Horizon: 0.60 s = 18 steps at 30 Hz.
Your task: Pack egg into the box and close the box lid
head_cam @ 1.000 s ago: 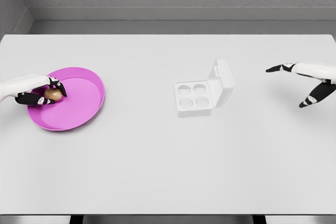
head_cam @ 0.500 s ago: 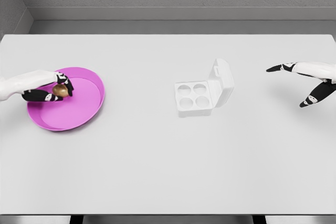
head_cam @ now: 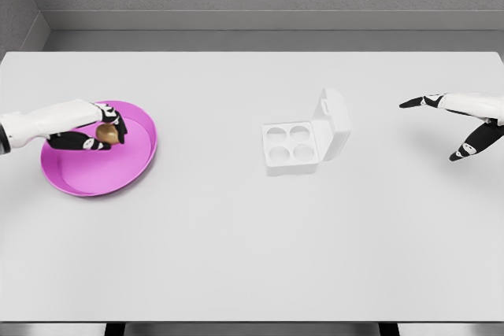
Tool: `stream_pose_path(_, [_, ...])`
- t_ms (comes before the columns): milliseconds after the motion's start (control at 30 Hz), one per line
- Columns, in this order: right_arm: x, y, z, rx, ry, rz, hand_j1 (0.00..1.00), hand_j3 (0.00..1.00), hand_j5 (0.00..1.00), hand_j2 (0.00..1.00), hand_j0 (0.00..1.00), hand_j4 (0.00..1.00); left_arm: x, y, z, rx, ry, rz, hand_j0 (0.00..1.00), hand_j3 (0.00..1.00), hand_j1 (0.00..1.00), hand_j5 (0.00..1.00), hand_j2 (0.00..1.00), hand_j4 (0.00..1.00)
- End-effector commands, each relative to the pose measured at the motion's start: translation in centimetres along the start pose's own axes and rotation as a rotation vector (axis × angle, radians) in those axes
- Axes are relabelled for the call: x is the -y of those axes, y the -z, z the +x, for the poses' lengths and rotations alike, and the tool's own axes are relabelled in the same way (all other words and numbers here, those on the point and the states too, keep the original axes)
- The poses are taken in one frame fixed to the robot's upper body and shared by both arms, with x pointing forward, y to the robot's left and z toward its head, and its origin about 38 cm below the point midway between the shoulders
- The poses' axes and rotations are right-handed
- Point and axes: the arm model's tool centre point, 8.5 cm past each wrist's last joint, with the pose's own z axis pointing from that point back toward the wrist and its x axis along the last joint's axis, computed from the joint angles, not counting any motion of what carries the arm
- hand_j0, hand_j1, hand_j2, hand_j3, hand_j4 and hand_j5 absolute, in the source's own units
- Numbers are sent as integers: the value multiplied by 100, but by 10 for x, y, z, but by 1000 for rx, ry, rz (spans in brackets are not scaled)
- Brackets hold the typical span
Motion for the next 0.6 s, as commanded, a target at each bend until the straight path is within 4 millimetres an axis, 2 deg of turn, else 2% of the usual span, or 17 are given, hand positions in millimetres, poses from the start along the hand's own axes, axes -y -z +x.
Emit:
stream_pose_path(0, [1,-1,0,0,4,-4,100,100,100,100,100,100,-4,2,6,18,6,9,41,41,41,41,41,41])
stream_pose_path(567, [1,-2,-1,-3,3,-4,100,100,100,100,100,100,-14,11,31,87,64,18,41,41,41,41,41,41])
